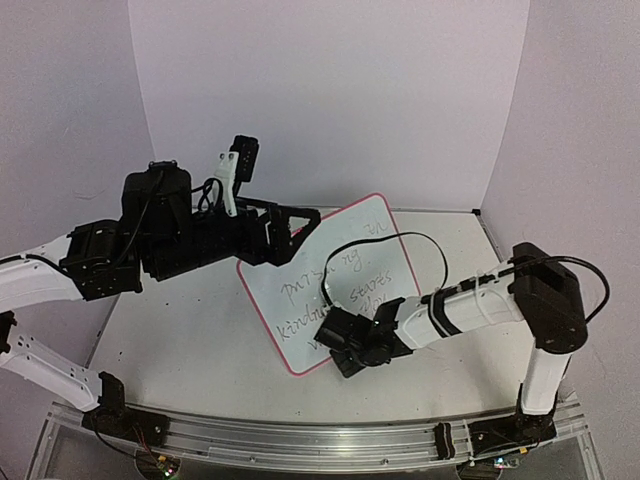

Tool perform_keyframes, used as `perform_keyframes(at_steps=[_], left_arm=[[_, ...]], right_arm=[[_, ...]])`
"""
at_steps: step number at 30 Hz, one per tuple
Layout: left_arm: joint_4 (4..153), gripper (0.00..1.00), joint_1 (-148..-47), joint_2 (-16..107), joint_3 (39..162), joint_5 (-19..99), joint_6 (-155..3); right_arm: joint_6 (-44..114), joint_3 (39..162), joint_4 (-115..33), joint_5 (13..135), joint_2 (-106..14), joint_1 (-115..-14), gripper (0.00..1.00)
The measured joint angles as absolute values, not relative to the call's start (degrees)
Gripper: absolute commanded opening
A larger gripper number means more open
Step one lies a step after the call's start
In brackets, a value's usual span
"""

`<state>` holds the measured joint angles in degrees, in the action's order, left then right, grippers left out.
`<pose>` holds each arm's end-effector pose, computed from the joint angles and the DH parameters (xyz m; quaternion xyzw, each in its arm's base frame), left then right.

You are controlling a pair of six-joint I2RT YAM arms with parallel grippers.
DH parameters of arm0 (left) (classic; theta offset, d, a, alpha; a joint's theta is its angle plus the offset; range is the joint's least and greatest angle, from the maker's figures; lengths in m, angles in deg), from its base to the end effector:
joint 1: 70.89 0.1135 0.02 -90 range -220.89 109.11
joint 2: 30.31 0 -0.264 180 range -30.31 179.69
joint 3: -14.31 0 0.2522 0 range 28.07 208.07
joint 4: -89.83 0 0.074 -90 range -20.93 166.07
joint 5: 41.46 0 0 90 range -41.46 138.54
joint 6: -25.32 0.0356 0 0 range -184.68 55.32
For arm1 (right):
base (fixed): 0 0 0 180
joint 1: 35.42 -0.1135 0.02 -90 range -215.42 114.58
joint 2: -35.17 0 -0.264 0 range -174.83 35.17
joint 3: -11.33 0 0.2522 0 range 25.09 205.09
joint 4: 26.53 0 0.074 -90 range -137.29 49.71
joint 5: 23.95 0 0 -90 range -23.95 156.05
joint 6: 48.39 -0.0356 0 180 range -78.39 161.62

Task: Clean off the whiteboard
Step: Move the whiteboard to the center of the board.

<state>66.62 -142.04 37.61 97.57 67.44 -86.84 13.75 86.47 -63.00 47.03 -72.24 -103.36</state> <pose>0.0984 -0.2524 0.4101 0.2102 0.7215 -0.3863 0.5348 0.1427 0.3212 0.1304 -0.3035 0.9211 0.0261 0.2425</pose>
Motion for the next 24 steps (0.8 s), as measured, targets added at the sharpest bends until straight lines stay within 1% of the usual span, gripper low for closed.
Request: perform_keyframes(at_steps=[5, 12, 18, 24], left_arm=[[66.6, 1.00, -142.0, 37.3, 97.5, 67.1, -87.1], [66.6, 1.00, -142.0, 35.7, 97.0, 65.0, -87.6], [65.9, 1.00, -142.0, 36.2, 97.2, 64.2, -88.0], [65.3, 1.00, -142.0, 36.3, 97.3, 63.9, -89.0]], right_arm=[[14.6, 98.5, -60.7, 46.4, -81.8, -103.0, 0.00], [14.0, 109.7, -60.0, 50.1, -88.9, -100.5, 0.00], [13.2, 116.9, -60.3, 52.4, -93.2, -99.2, 0.11], [12.5, 117.4, -60.2, 52.9, -93.5, -99.0, 0.26]])
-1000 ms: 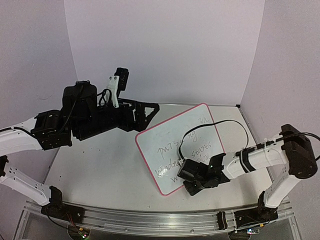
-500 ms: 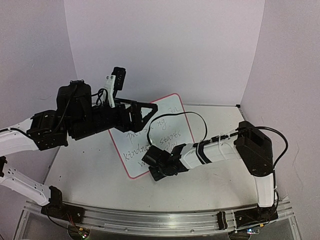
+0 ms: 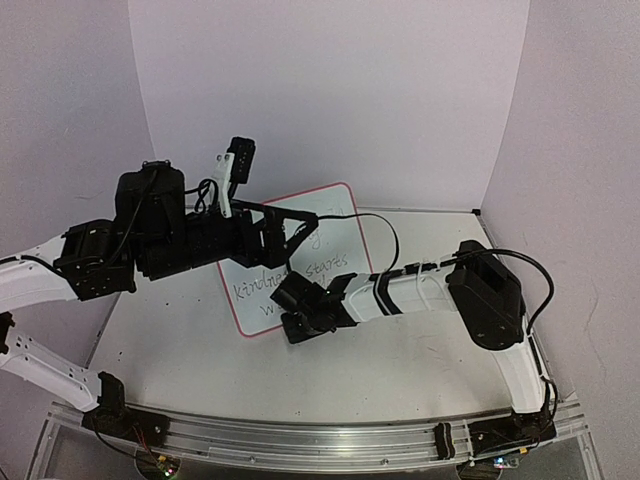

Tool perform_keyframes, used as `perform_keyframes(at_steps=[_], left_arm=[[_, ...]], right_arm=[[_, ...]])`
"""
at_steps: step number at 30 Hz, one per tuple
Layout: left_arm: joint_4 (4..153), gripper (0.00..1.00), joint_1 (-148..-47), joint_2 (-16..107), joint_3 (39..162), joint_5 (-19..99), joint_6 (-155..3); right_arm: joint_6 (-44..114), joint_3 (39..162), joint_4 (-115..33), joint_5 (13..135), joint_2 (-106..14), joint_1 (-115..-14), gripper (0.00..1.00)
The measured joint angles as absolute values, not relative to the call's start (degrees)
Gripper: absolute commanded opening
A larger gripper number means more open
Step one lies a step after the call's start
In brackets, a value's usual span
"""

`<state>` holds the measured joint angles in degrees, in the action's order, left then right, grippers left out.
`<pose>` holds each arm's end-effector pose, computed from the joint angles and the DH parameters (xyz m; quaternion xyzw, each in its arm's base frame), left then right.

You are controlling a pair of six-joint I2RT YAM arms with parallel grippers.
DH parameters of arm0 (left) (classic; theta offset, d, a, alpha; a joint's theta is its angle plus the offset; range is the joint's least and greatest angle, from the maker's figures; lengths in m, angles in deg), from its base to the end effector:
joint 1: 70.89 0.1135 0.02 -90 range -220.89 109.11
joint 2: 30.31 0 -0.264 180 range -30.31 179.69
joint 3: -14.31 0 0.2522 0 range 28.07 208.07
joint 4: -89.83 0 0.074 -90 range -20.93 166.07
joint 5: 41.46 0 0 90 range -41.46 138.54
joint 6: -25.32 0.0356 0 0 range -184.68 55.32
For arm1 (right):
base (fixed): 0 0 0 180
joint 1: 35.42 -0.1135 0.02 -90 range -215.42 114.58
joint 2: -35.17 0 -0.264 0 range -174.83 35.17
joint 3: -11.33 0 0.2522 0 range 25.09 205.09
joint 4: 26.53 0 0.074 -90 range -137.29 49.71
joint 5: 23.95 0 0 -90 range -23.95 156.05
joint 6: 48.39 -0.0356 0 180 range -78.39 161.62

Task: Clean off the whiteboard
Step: Move the whiteboard to the center of the board, then pick up the whiteboard eraser from the corner of the board.

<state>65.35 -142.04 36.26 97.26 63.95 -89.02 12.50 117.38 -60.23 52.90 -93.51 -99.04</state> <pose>0.0943 -0.2470 0.4116 0.2167 0.7218 -0.4126 0.5117 0.2197 0.4246 0.1321 -0.2504 0.9179 0.1326 0.2779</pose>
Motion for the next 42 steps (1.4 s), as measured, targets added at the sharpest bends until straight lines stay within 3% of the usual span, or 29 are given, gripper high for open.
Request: perform_keyframes(at_steps=[6, 15, 22, 30, 42], left_arm=[[65.1, 1.00, -142.9, 36.2, 97.4, 64.5, -89.2], [65.1, 1.00, -143.1, 35.0, 93.7, 68.0, -89.2], [65.2, 1.00, -143.1, 33.3, 87.7, 67.8, -88.6], [66.8, 1.00, -143.2, 35.9, 86.0, 59.9, -84.4], [68.1, 1.00, -143.4, 39.1, 83.8, 55.6, -82.5]], right_arm=[[11.8, 117.3, -58.6, 54.0, -93.5, -99.0, 0.44], [11.4, 116.0, -57.5, 54.5, -92.8, -99.1, 0.63], [10.6, 108.4, -59.9, 52.2, -82.2, -99.6, 0.79], [8.1, 100.8, -69.2, 49.1, -64.1, -101.8, 0.80], [-3.6, 96.5, -103.7, 54.5, -47.7, -103.1, 0.76]])
